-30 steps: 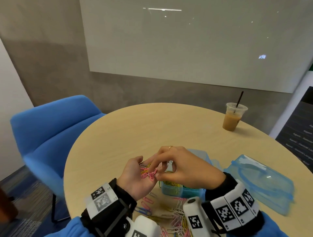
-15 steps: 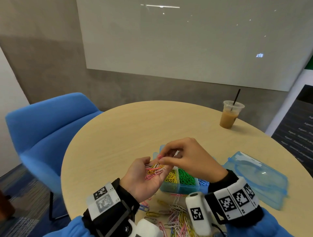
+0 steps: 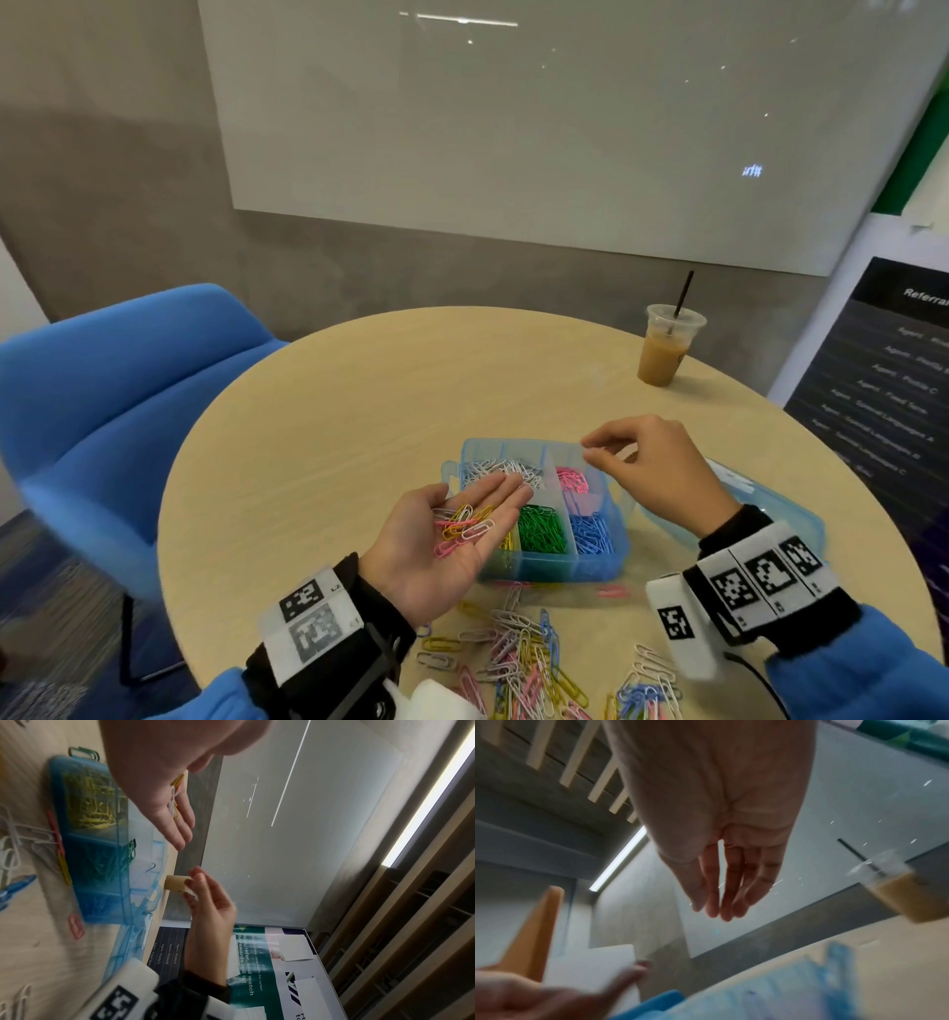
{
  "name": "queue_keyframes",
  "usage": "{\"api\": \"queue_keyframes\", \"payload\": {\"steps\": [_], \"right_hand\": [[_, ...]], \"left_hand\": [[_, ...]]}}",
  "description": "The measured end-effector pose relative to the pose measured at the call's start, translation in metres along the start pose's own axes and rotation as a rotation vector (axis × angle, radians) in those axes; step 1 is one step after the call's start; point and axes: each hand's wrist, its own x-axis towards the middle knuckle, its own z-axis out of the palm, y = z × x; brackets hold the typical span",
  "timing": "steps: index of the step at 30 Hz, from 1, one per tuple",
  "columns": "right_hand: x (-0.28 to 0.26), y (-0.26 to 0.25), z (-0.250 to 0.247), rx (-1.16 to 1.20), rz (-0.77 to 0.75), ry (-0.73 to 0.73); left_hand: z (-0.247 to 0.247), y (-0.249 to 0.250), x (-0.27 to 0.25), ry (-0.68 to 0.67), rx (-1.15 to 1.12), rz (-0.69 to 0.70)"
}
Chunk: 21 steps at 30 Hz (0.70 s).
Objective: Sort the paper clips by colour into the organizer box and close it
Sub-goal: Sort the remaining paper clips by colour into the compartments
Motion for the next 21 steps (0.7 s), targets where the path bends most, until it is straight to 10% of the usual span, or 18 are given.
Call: {"api": "queue_keyframes", "payload": {"steps": [9, 21], "right_hand": [[-0.025, -0.068, -0.004, 0.137, -0.464, -0.286], [-0.025, -0.077, 0.012, -0.047, -0.493, -0.416]], "left_hand": [[0.0, -0.001, 0.0, -0.049, 0.088, -0.011], [0.0, -0.005, -0.001, -0.045, 0.081, -0.031]]}}
